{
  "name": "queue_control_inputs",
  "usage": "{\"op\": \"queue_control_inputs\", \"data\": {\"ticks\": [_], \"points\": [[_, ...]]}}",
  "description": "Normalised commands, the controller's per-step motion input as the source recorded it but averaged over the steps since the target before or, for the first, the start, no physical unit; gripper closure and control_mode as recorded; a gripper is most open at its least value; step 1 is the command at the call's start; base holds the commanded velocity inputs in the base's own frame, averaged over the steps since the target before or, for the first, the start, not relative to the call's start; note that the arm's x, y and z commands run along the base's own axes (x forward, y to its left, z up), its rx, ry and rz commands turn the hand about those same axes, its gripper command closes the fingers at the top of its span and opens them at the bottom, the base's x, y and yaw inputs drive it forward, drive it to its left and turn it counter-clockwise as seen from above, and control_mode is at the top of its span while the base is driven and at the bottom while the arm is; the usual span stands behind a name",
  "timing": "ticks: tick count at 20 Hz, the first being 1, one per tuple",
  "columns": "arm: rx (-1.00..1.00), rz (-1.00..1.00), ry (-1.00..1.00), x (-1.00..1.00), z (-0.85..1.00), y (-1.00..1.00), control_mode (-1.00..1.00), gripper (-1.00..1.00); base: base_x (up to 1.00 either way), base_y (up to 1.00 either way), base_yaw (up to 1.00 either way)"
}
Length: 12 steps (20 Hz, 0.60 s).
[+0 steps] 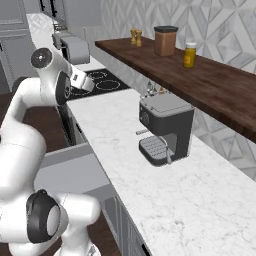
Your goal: Take a straw from the drawer in front and place it inside the glass cup on the dining counter.
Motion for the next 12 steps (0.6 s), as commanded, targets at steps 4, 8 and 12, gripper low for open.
{"op": "queue_control_inputs", "data": {"ticks": [4, 8, 12], "points": [[-0.10, 0.00, 0.28, -0.76, -0.28, 0.00, -1.00, 1.00, 0.00, 0.00, 0.00], [-0.01, 0.02, 0.21, -0.70, -0.36, 0.00, -1.00, 1.00, 0.00, 0.00, 0.00], [0.00, 0.07, 0.17, -0.48, -0.35, 0.00, -1.00, 1.00, 0.00, 0.00, 0.00]]}}
